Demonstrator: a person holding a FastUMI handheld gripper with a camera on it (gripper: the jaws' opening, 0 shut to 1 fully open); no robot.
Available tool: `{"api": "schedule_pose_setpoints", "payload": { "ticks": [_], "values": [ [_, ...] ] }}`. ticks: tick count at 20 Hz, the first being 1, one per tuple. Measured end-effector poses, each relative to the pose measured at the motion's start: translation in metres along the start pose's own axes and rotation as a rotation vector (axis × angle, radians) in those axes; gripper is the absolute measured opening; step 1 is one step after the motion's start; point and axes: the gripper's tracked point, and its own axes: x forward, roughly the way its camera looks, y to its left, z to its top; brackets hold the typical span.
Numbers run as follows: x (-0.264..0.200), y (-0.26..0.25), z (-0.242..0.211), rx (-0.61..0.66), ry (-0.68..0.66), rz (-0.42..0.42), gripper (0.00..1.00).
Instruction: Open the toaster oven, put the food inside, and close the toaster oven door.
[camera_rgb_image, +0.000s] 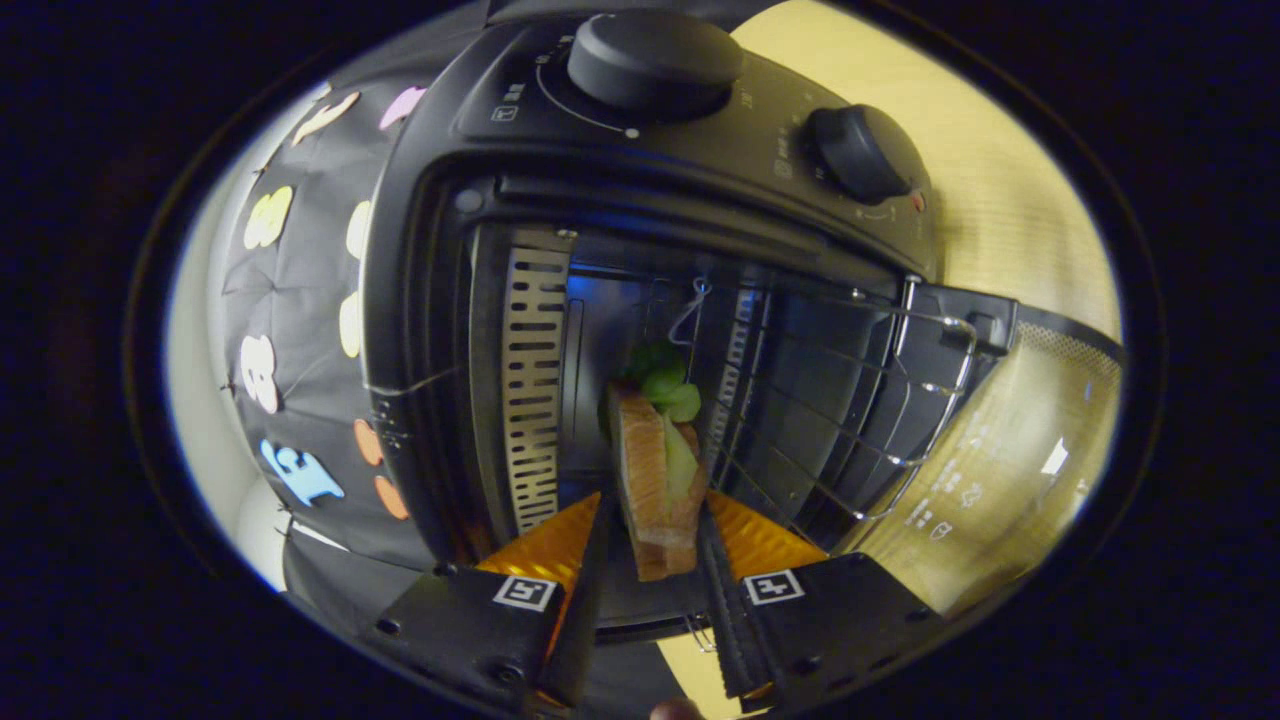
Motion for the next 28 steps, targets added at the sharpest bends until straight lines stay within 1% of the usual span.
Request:
{"api": "schedule_pose_setpoints", "payload": {
  "ticks": [5, 9, 11, 14, 18, 19, 20, 23, 26, 28],
  "values": [
    [-0.006, -0.003, -0.005, -0.033, 0.017, -0.067, 0.62],
    [-0.008, -0.007, -0.013, -0.121, 0.044, -0.143, 0.66],
    [-0.013, -0.01, -0.014, -0.113, 0.061, -0.17, 0.69],
    [-0.022, -0.012, -0.014, -0.047, 0.078, -0.191, 0.7],
    [-0.038, -0.011, -0.022, -0.057, 0.104, -0.252, 0.76],
    [-0.043, -0.009, -0.027, -0.076, 0.113, -0.255, 0.83],
    [-0.047, -0.006, -0.029, -0.096, 0.126, -0.262, 0.87],
    [-0.07, 0.015, -0.035, -0.185, 0.137, -0.246, 1.0],
    [-0.106, 0.034, -0.045, -0.339, 0.177, -0.242, 1.0],
    [-0.13, 0.04, -0.047, -0.478, 0.199, -0.248, 1.0]
  ]
}}
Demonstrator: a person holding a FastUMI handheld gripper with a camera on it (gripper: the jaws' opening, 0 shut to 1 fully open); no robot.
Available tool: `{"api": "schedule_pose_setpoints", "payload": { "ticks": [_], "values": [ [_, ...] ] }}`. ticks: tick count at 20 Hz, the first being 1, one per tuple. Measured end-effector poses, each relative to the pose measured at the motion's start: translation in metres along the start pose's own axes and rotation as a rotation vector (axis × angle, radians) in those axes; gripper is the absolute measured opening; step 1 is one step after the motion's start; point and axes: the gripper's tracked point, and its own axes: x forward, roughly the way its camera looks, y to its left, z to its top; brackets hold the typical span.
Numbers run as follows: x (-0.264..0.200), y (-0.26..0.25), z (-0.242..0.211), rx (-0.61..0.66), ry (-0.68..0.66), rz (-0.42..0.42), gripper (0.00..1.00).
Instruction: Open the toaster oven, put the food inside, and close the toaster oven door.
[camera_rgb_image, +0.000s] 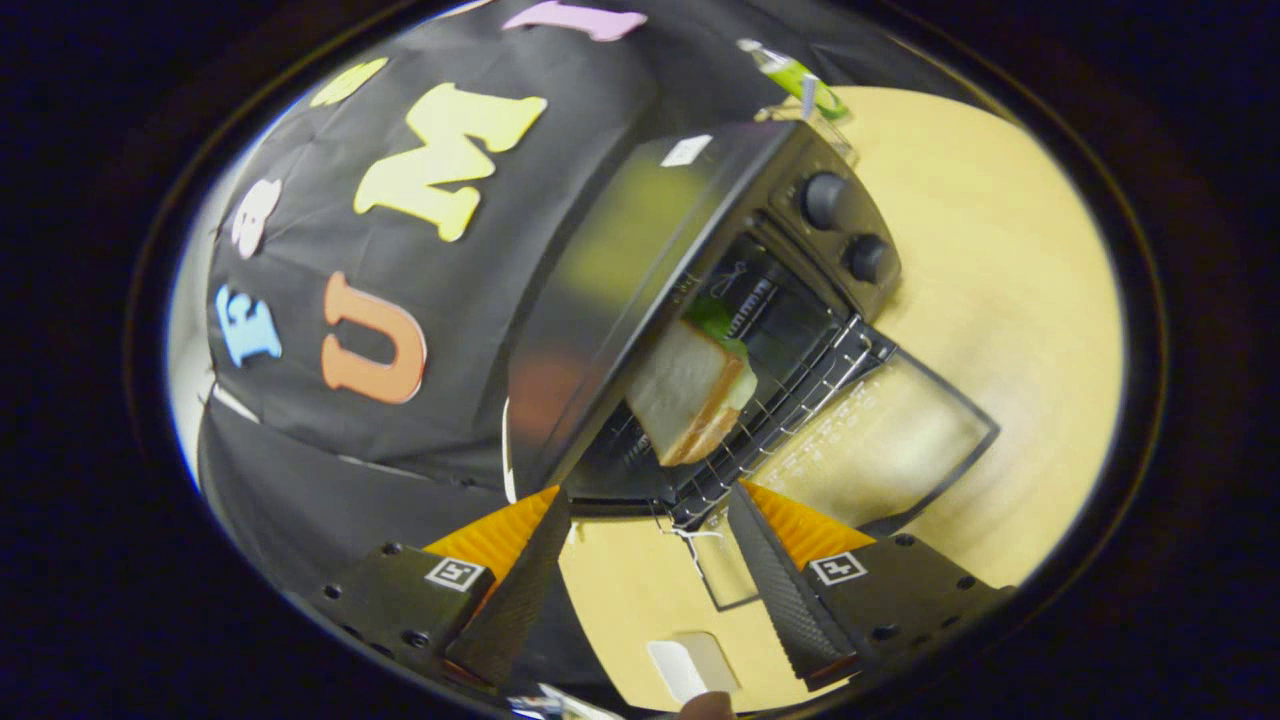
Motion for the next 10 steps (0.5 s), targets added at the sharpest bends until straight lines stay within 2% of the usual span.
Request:
{"api": "schedule_pose_setpoints", "payload": {
  "ticks": [5, 7, 10],
  "values": [
    [-0.051, -0.008, -0.025, -0.424, 0.015, -0.059, 1.0],
    [-0.061, -0.018, -0.035, -0.54, 0.021, -0.092, 1.0],
    [-0.07, -0.036, -0.05, -0.644, 0.029, -0.136, 1.0]
  ]
}}
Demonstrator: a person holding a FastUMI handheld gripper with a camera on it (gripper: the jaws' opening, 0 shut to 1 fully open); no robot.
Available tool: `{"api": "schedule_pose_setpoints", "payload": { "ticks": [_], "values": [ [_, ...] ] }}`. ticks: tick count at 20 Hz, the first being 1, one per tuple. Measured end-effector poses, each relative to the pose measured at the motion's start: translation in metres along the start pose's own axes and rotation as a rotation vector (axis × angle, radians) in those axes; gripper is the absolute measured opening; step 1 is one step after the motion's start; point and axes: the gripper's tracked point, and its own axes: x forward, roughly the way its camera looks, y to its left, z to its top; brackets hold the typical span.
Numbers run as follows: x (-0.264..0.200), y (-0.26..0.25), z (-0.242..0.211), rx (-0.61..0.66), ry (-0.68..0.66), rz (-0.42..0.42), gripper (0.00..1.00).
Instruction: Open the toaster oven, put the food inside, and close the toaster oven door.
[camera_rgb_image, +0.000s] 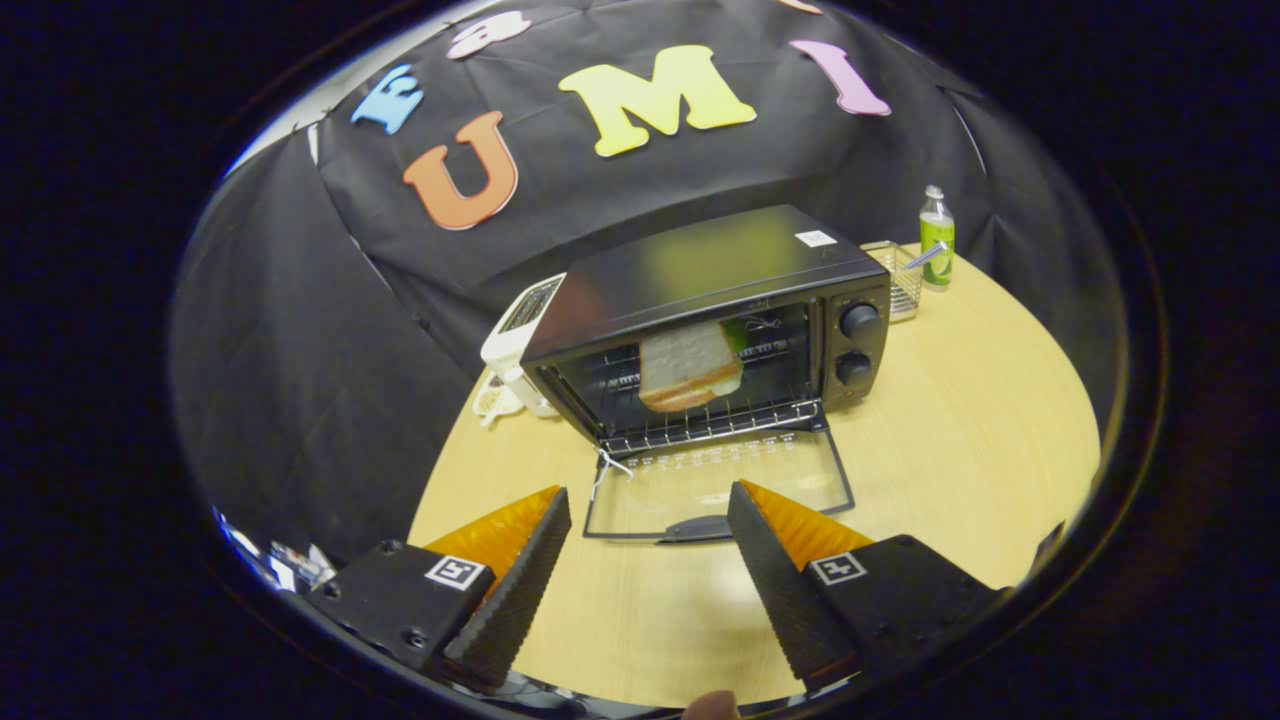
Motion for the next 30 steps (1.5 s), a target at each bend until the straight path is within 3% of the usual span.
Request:
{"api": "schedule_pose_setpoints", "payload": {
  "ticks": [8, 13, 22, 30],
  "values": [
    [0.022, -0.03, -0.07, -0.096, 0.08, -0.124, 1.0],
    [0.059, -0.048, -0.097, -0.063, 0.126, -0.16, 1.0],
    [0.099, -0.062, -0.105, -0.081, 0.141, -0.207, 1.0],
    [0.104, -0.067, -0.097, -0.1, 0.129, -0.239, 1.0]
  ]
}}
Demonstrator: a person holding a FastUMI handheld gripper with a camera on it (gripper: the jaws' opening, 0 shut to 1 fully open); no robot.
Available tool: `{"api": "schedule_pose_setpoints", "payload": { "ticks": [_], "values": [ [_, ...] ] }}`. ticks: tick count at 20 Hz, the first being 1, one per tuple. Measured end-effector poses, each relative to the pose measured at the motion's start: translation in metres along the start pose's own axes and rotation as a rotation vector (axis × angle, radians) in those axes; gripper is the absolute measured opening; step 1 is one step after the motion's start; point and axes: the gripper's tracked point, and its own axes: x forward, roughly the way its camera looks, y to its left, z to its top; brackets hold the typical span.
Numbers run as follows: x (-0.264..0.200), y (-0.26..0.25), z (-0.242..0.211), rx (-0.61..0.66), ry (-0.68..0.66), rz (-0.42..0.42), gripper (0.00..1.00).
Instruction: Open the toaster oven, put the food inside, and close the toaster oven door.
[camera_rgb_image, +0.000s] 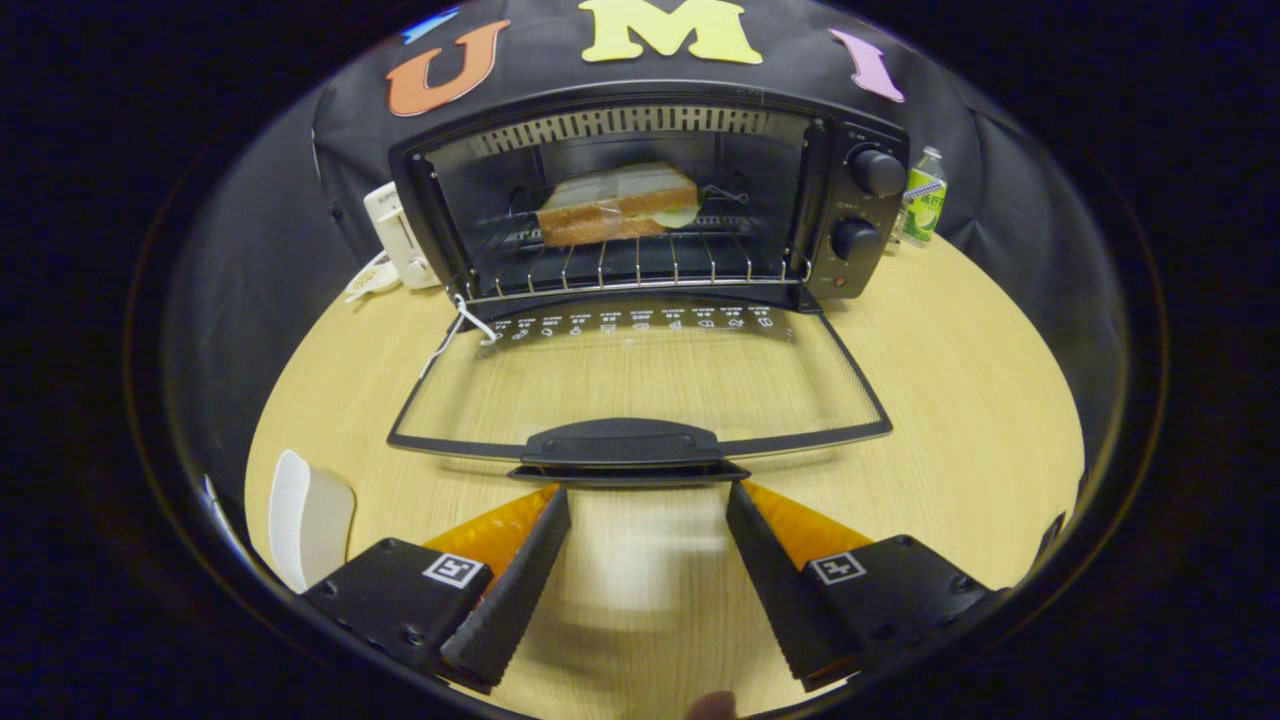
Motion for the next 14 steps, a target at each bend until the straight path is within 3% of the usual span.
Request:
{"api": "schedule_pose_setpoints", "payload": {
  "ticks": [8, 14],
  "values": [
    [-0.044, 0.003, 0.03, 0.019, -0.079, 0.02, 1.0],
    [-0.076, 0.002, 0.096, 0.006, -0.202, 0.02, 1.0]
  ]
}}
